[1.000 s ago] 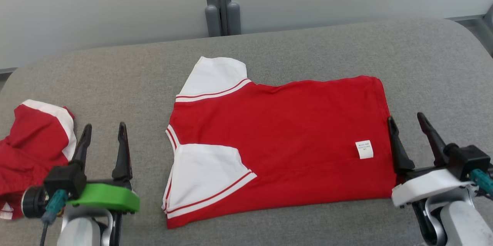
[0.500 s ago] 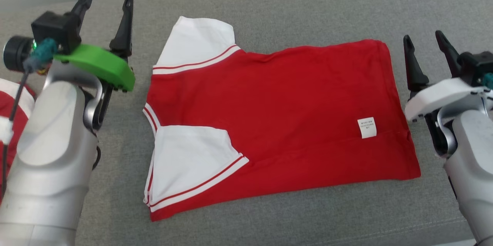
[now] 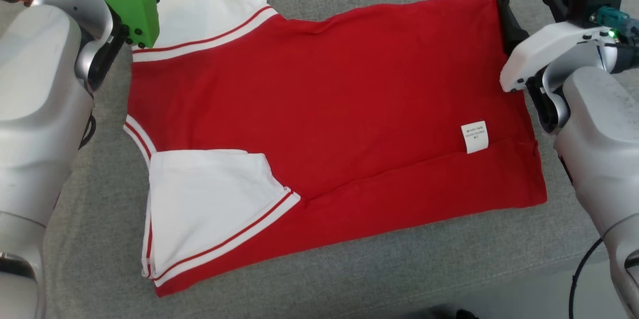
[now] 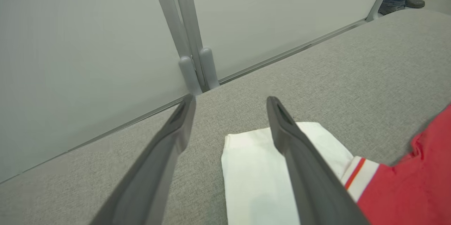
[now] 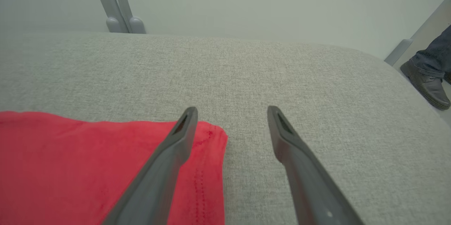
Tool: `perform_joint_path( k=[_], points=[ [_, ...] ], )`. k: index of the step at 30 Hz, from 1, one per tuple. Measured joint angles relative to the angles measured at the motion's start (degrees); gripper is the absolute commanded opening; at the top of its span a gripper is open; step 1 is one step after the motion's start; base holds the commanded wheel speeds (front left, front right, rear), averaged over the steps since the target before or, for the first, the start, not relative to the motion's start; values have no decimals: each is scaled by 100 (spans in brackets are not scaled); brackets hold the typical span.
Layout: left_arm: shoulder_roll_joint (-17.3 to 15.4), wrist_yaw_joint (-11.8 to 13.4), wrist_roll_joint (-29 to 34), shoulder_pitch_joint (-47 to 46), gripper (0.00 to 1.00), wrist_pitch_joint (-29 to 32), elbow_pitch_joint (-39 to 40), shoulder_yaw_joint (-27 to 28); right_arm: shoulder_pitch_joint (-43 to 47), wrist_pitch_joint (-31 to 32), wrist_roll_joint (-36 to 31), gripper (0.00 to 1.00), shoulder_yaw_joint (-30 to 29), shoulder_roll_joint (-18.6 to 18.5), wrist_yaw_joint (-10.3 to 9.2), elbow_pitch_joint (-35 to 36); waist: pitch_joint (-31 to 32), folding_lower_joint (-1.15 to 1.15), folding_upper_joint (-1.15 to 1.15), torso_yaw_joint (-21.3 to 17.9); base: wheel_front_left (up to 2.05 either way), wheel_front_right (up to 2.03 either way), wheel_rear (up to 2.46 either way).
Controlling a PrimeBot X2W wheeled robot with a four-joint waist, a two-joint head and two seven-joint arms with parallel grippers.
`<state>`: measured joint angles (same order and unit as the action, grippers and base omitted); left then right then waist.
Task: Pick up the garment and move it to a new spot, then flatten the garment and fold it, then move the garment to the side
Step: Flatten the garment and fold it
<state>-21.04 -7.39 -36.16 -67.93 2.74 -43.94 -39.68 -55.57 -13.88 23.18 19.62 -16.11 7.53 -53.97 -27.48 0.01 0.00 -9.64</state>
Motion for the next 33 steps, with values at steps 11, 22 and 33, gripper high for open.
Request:
perform_joint_path(
  k=[11, 22, 33],
  points=[
    [-241, -1, -714, -531, 100, 405, -894, -877, -748, -18, 555, 100, 754, 443, 0, -734, -555, 0, 0, -411, 0, 0, 0],
    [-269, -1, -1355, -766, 100, 571, -1163, -1316, -1006, -62, 1076, 100, 1456, 558, 0, -958, -688, 0, 0, -557, 0, 0, 0],
    [-214, -1, -1840, -831, 0, 257, -1032, -1670, -1055, 101, 1681, 0, 1985, 388, 2, -932, -534, 0, 0, -409, 0, 0, 0]
  ],
)
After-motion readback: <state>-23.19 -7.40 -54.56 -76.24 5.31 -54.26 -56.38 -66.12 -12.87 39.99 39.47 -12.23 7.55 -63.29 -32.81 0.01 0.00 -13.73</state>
